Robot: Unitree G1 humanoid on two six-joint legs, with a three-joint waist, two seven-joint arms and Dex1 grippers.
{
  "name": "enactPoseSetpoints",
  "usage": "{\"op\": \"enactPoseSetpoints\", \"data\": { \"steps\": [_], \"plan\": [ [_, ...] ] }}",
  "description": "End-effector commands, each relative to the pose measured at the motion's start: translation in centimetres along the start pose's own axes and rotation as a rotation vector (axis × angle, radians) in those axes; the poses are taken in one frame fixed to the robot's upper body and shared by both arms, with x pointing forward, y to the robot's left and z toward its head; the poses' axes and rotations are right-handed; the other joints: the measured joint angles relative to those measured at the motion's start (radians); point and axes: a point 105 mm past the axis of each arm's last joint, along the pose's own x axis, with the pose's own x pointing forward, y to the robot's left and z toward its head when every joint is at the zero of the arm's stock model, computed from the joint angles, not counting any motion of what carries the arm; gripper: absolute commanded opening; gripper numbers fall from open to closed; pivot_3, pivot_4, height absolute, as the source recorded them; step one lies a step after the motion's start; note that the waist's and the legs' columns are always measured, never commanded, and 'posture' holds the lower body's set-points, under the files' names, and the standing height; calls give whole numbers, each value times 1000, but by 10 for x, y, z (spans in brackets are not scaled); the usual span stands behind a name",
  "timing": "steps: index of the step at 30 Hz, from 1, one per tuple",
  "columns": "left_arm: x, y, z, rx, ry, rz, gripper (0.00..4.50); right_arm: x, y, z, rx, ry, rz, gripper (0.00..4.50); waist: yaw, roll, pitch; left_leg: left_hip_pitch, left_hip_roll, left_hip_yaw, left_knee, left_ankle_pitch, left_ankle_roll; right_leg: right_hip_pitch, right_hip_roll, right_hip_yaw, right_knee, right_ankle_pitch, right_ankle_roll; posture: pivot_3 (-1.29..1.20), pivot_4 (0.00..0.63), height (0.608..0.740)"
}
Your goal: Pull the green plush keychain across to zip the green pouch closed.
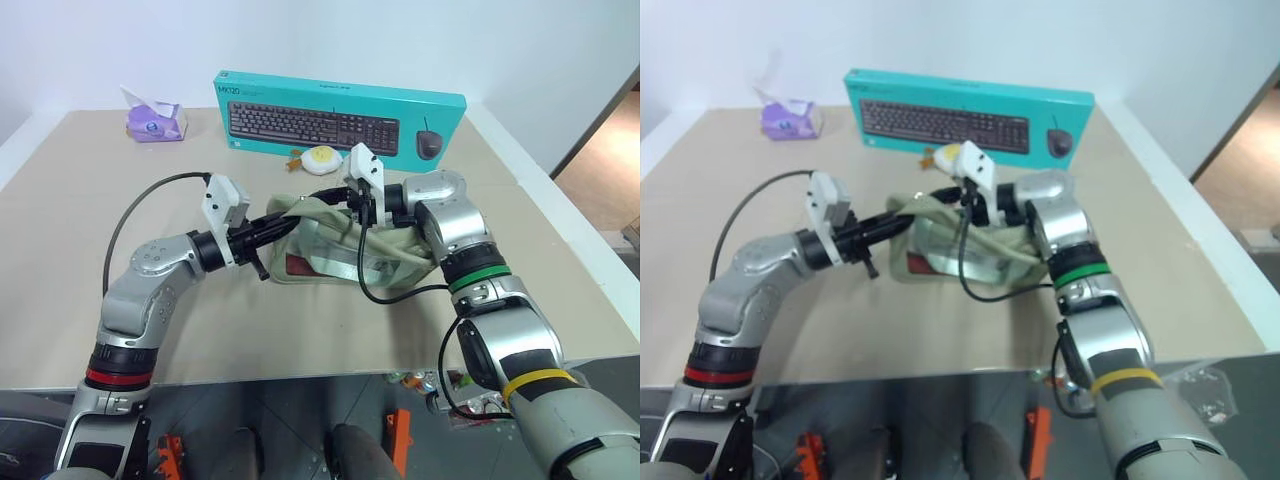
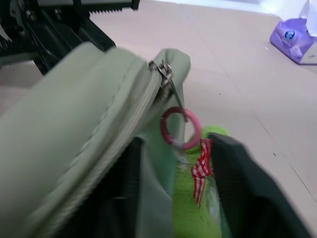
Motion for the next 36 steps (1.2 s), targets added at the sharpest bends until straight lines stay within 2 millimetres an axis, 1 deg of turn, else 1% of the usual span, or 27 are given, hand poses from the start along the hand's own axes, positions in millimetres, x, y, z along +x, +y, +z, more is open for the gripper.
{"op": "enactPoseSetpoints", "data": {
  "steps": [1,3,7,16,22,25,28,31,36],
  "plan": [
    [11,-14,11,30,-37,-60,0,10,3,29,-60,-104,25,627,0,0,0,0,0,0,0,0,0,0,0,0,0,0,0,0,150,740],
    [10,-13,11,24,-37,-56,0,7,2,30,-58,-109,16,84,1,0,0,0,-1,0,0,0,0,0,-1,0,0,0,0,0,150,740],
    [9,-10,9,14,-31,-47,0,2,-3,32,-73,-106,-23,84,2,0,0,-1,-1,0,0,0,0,0,-1,0,0,0,1,0,150,740],
    [4,-11,3,0,-6,-41,0,-23,-9,26,-101,-70,-93,84,8,0,0,-1,-3,-1,0,0,0,0,-3,-1,0,-1,2,0,150,740],
    [0,-10,-1,-16,5,-28,0,-50,-16,26,-140,-34,-169,84,22,0,0,-2,-4,-1,0,0,0,0,-4,-1,-1,-2,3,0,150,740],
    [-1,-9,-1,-18,9,-22,0,-63,-19,31,-159,-22,-196,84,30,0,0,-1,-4,-1,-1,0,0,0,-4,-1,-1,-2,3,0,150,740],
    [-1,-9,-2,-18,12,-20,0,-69,-20,34,-169,-14,-205,84,30,0,0,-1,-4,-1,0,0,0,0,-4,-1,-1,-2,3,0,150,740],
    [-1,-9,-3,-16,17,-22,0,-79,-19,34,-185,11,-220,84,32,0,0,-2,-4,-1,0,0,0,0,-4,-1,-1,-2,3,0,150,740],
    [0,-9,-3,-14,20,-27,0,-86,-16,30,-196,38,-227,84,34,0,0,-2,-4,-1,0,0,0,0,-4,-2,-1,-2,3,0,150,740]
  ]
}}
